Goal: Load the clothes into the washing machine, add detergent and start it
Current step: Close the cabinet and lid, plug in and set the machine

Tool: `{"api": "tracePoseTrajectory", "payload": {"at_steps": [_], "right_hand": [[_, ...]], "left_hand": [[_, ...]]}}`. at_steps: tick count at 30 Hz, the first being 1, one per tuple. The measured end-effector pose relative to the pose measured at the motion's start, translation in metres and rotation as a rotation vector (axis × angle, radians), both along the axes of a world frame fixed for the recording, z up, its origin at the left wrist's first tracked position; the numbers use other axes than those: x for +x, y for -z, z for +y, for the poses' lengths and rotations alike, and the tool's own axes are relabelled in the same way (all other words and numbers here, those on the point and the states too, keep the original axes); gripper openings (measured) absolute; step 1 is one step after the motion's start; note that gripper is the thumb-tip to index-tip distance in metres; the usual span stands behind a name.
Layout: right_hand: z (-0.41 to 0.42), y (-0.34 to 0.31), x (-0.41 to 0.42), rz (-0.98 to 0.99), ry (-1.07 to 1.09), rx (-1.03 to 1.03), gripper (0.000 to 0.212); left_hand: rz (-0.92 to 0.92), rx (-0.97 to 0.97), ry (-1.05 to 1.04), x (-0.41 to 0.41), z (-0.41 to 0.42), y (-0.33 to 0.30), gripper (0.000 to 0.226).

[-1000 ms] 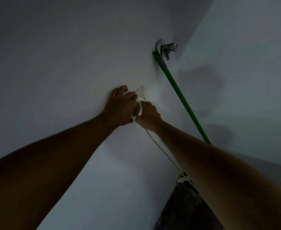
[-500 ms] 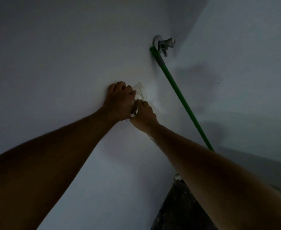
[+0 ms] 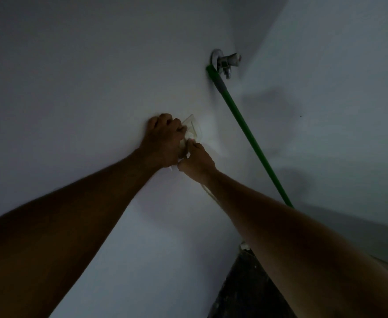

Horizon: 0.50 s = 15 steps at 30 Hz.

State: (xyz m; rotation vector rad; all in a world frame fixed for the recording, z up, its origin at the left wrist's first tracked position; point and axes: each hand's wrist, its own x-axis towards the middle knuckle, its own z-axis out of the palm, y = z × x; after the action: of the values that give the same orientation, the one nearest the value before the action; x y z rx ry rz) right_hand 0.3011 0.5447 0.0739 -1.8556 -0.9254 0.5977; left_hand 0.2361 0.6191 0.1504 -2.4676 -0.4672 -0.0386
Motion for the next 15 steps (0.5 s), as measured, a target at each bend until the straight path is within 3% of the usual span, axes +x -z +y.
{"api": "tracePoseTrajectory", "payload": {"at_steps": [7, 9, 12, 15], "right_hand": [[0.024, 0.023, 0.010, 0.076, 0.019, 0.059, 0.113], [0.013, 0.010, 0.002, 0.077, 0.034, 0.037, 0.100], [-0.008, -0.011, -0.005, -0.037, 0.076, -0.017, 0.057], [-0.021, -0.025, -0.005, -0.148, 0.157, -0.001, 0.047]], "left_hand": [[-0.021, -0.029, -0.006, 0.000, -0.002, 0.000, 0.075], [-0.036, -0.065, -0.007, -0.002, -0.001, 0.001, 0.072], [-0.058, -0.177, -0.018, -0.005, -0.005, -0.004, 0.075], [-0.163, -0.385, -0.049, -0.012, -0.019, -0.012, 0.067]]}}
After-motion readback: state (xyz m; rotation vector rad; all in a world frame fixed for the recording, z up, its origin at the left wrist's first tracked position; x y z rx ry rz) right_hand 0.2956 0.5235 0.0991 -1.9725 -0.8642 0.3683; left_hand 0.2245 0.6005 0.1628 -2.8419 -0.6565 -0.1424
